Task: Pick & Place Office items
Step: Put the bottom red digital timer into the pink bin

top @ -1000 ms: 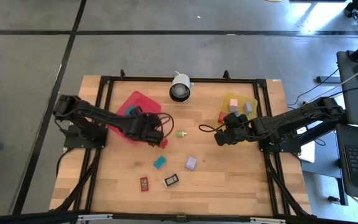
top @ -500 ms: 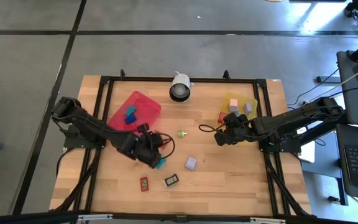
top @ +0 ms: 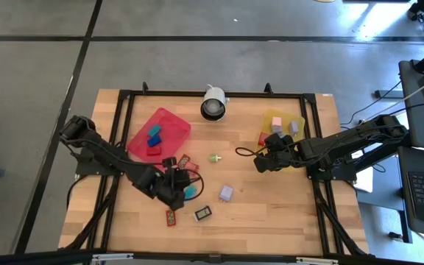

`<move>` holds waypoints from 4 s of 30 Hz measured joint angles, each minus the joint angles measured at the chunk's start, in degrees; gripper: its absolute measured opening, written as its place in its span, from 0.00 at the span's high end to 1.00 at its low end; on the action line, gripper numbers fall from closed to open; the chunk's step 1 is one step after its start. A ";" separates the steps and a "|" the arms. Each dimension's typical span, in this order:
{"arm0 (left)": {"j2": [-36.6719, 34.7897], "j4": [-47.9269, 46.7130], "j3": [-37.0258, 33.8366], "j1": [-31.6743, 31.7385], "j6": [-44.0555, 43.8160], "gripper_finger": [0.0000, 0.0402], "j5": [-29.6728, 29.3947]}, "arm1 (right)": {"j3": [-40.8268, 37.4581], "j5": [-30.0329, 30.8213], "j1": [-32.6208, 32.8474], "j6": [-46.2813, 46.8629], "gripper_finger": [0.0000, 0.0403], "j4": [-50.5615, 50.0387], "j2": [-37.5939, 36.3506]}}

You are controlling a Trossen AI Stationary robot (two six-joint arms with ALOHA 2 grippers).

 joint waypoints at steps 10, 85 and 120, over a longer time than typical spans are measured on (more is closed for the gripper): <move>0.00 0.19 0.00 -3.24 -1.52 0.62 9.07 | 0.00 0.00 0.02 0.00 0.21 0.00 0.01; 12.36 3.82 -0.04 -8.48 -81.50 0.52 29.50 | 0.00 0.01 0.01 -0.02 0.21 0.04 -0.02; 14.93 4.75 -0.04 -9.08 -83.96 0.44 28.05 | 0.01 0.02 0.01 0.00 0.21 0.11 -0.01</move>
